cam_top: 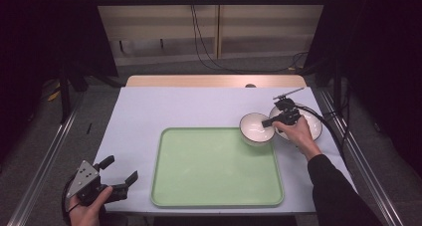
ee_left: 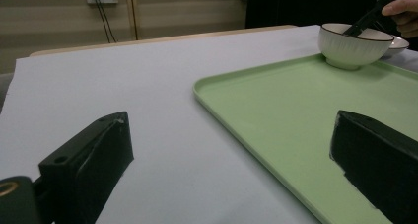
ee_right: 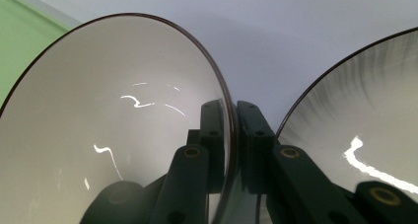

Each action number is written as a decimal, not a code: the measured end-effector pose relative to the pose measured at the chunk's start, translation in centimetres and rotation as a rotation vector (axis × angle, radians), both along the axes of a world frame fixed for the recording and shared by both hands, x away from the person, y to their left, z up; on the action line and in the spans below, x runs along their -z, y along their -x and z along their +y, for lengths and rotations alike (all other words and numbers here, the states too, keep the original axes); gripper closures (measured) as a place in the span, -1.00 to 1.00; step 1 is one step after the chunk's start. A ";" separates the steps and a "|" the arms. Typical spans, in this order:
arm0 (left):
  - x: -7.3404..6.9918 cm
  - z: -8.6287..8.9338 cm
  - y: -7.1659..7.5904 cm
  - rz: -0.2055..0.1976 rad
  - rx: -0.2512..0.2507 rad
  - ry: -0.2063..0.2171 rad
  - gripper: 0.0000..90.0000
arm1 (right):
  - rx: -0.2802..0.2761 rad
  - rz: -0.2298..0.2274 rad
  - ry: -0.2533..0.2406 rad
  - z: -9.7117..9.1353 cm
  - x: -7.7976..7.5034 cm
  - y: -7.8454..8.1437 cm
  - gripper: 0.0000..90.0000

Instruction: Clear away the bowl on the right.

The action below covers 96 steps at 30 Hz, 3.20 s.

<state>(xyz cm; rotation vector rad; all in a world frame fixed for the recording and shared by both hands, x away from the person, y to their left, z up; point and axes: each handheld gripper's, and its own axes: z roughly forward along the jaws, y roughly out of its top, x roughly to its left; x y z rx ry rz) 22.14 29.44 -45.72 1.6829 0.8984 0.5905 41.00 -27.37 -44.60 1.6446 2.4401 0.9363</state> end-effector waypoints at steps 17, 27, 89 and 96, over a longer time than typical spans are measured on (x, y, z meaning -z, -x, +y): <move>0.0 0.0 0.0 -0.001 -0.009 0.004 -0.95 | -0.015 -0.077 -0.010 0.0 0.2 0.5 0.75; 0.0 0.1 -0.1 0.001 -0.014 0.009 -0.95 | -0.030 -0.102 -0.028 -0.1 0.1 0.6 0.28; 0.1 0.1 -0.2 0.009 -0.018 0.013 -0.95 | 0.066 -0.459 0.023 -4.5 -0.4 8.0 -0.94; 0.1 0.1 -0.2 0.014 -0.015 0.024 -0.95 | 0.070 -0.477 0.010 -4.8 -0.6 9.8 -0.94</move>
